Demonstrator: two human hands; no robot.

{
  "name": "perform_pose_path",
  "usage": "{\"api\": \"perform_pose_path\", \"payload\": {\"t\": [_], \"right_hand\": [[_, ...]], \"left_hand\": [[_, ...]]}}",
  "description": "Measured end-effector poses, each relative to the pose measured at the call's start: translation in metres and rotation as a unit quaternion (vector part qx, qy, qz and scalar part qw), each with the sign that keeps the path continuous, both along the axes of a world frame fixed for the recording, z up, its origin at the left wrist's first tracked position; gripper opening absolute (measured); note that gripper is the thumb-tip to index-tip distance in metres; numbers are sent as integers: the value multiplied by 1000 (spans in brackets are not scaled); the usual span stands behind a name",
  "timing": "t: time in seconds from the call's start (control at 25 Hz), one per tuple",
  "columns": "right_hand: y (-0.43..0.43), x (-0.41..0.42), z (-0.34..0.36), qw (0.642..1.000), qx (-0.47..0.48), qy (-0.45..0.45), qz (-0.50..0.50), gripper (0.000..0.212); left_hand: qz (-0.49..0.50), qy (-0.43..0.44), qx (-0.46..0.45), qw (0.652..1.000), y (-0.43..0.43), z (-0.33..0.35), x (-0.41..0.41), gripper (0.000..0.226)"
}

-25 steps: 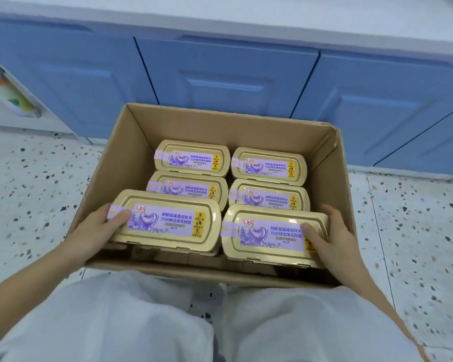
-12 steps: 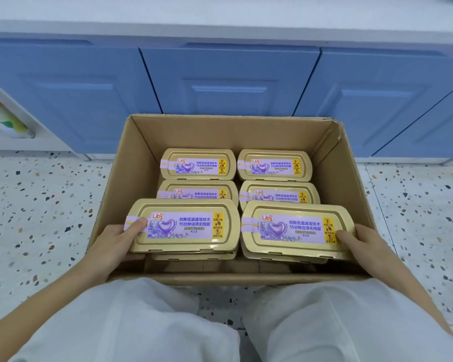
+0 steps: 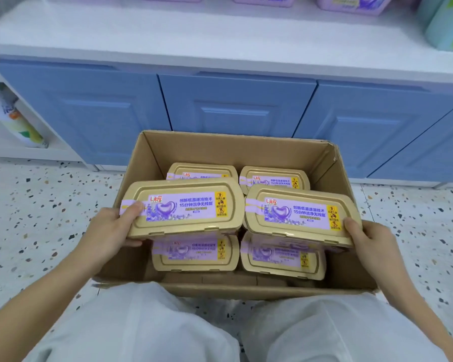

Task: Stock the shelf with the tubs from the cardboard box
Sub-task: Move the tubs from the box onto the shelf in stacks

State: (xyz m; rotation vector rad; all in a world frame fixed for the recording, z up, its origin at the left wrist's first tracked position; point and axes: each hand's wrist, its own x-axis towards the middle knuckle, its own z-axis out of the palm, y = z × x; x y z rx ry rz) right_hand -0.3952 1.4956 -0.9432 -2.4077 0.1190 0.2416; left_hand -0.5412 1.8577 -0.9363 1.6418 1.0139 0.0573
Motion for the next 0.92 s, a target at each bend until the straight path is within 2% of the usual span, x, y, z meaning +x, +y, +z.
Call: {"api": "perform_pose_path", "payload": {"t": [0.12, 0.32, 0.52, 0.72, 0.92], "right_hand": [[8, 28, 37, 999, 2, -41, 8, 48], [26, 83, 116, 992, 10, -124, 12, 52], [50, 147, 175, 980, 67, -185, 18, 69], [77, 197, 203, 970, 45, -239, 16, 52], [87, 239, 201, 975, 91, -203, -13, 44]], "left_hand": [[-24, -21, 2, 999, 8, 36, 28, 37], [-34, -76, 54, 995, 31, 110, 77, 38], [-46, -132, 77, 987, 67, 176, 123, 36], [-48, -145, 91, 984, 92, 207, 168, 33], [-35, -136, 89, 986, 107, 222, 202, 36]]}}
